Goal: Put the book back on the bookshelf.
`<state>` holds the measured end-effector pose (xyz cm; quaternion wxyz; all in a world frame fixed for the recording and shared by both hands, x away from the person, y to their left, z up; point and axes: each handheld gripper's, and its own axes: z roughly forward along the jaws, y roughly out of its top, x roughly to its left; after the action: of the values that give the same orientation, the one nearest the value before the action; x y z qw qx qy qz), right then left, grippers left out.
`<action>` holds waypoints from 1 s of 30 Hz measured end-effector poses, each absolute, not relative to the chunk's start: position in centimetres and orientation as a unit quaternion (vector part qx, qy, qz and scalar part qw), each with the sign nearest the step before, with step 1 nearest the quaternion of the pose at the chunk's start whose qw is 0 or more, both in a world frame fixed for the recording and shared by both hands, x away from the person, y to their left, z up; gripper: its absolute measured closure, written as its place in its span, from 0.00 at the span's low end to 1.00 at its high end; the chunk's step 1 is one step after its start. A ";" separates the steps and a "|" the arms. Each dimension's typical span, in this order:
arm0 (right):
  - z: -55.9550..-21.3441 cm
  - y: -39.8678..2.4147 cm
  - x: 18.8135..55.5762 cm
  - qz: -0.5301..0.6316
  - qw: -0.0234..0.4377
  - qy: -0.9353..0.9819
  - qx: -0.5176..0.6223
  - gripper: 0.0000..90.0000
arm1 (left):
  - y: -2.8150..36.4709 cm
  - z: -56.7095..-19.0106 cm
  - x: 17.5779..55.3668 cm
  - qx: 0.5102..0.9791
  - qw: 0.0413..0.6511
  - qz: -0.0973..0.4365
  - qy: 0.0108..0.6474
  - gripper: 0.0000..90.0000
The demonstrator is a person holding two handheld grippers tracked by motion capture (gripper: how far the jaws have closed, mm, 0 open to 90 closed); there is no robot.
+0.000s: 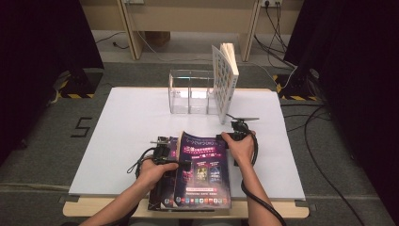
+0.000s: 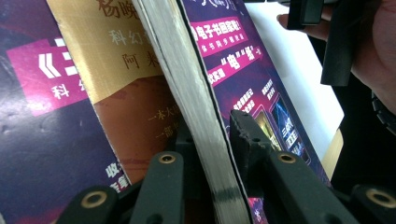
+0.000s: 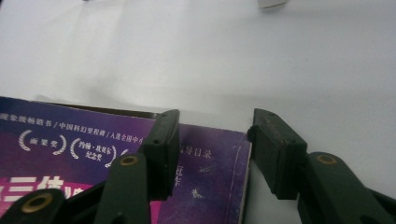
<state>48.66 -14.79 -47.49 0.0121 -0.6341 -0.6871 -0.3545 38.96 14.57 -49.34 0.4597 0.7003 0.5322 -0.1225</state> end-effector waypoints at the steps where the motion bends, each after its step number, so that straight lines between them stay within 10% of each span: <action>1: -47.5 -15.0 48.7 -0.360 0.021 -0.681 -0.638 0.60 | 14.6 -49.5 38.9 0.700 0.464 -0.122 0.529 0.82; 30: -45.0 -16.5 47.8 -0.436 0.120 -0.635 -0.626 0.73 | 15.3 -49.6 39.1 0.704 0.477 -0.130 0.510 0.83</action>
<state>47.75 -16.46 -44.95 0.1200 -0.6262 -0.6352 -0.4358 39.09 15.32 -49.60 0.4772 0.7040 0.5098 -0.1297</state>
